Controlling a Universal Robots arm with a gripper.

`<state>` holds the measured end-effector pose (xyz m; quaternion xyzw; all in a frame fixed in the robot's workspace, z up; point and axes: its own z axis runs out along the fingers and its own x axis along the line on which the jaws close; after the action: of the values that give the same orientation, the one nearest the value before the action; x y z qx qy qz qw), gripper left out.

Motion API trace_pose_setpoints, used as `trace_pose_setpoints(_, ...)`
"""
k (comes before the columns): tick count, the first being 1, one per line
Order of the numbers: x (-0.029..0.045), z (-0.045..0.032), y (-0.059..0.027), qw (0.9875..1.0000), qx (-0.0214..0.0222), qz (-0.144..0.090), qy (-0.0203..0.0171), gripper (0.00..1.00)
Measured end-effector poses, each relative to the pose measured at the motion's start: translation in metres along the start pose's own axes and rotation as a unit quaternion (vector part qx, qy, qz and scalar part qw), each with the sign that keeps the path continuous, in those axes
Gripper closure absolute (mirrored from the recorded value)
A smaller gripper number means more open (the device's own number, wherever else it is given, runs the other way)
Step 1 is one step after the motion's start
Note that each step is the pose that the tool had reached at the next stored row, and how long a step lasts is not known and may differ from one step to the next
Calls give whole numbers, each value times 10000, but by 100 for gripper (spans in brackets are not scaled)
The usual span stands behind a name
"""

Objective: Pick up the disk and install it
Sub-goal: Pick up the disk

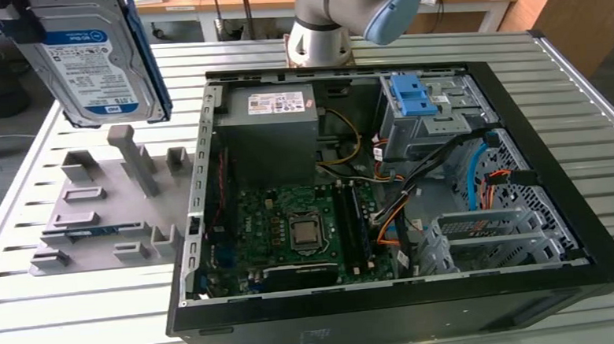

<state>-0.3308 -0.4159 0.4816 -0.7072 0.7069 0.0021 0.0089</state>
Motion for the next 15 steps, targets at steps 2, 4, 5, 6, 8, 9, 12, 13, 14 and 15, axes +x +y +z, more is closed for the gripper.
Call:
trace_pose_setpoints(2, 15, 1, -23, 10000, 0, 0, -1, 64)
trace_pose_setpoints(4, 33, -1, -51, 10000, 0, 0, 0, 64)
trace_pose_setpoints(5, 44, -1, -66, 10000, -1, 0, 0, 64)
trace_pose_setpoints(6, 54, 0, -81, 10000, 0, 0, 0, 64)
trace_pose_setpoints(8, 68, 0, -108, 10000, 0, 0, 0, 64)
trace_pose_setpoints(9, 74, 0, -120, 10000, 0, 0, 0, 64)
trace_pose_setpoints(12, 95, 0, -159, 10000, 0, 0, 0, 64)
trace_pose_setpoints(13, 101, 0, -172, 10000, 0, 0, 0, 64)
trace_pose_setpoints(14, 108, 0, -185, 10000, 0, 0, 0, 64)
trace_pose_setpoints(15, 116, 0, -202, 10000, 0, 0, 0, 64)
